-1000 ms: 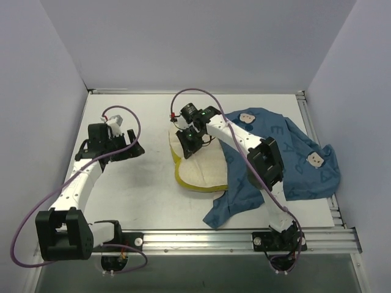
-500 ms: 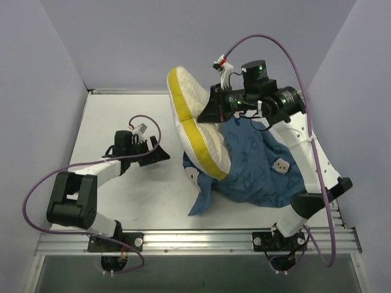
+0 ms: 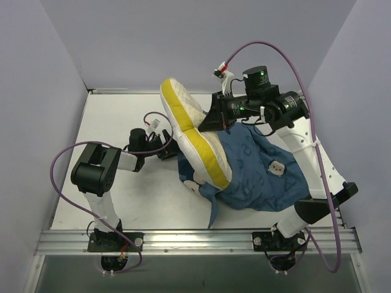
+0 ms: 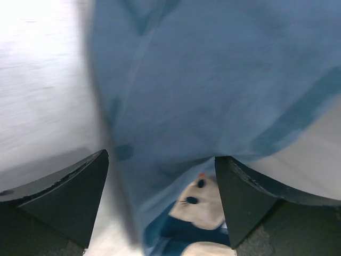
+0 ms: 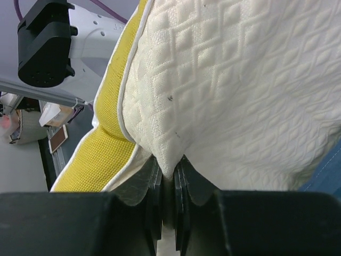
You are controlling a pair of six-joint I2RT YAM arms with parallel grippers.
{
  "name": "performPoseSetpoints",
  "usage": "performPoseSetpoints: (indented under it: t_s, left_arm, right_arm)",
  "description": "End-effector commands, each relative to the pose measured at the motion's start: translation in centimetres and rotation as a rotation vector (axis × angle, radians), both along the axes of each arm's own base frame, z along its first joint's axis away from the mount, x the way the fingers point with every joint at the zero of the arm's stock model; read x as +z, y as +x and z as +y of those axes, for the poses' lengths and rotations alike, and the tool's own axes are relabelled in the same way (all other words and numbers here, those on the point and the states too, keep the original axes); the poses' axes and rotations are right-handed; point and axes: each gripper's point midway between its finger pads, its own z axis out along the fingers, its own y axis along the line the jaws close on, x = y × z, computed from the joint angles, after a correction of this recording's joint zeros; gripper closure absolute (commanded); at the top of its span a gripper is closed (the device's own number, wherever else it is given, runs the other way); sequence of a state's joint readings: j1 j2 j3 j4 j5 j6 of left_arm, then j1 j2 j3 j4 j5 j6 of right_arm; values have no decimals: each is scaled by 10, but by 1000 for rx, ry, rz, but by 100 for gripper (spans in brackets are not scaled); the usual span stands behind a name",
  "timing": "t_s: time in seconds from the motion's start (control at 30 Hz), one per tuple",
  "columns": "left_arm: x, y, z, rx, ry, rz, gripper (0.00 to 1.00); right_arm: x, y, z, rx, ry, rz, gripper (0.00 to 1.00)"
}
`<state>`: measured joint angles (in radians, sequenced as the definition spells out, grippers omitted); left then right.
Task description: Put the pillow into the pillowcase
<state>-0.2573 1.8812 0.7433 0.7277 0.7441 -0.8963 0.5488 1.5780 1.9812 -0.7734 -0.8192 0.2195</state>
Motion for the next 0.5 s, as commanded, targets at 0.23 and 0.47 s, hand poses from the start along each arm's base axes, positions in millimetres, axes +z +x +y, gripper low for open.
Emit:
performPoseSetpoints:
  t_s: [0.23, 0.47]
  left_arm:
    - [58, -8, -18, -114, -101, -78, 98]
    - [52, -17, 86, -26, 220, 16, 99]
  right_arm:
    - [-94, -4, -12, 99, -232, -111, 100]
    - [-240, 4, -29, 159, -581, 46, 100]
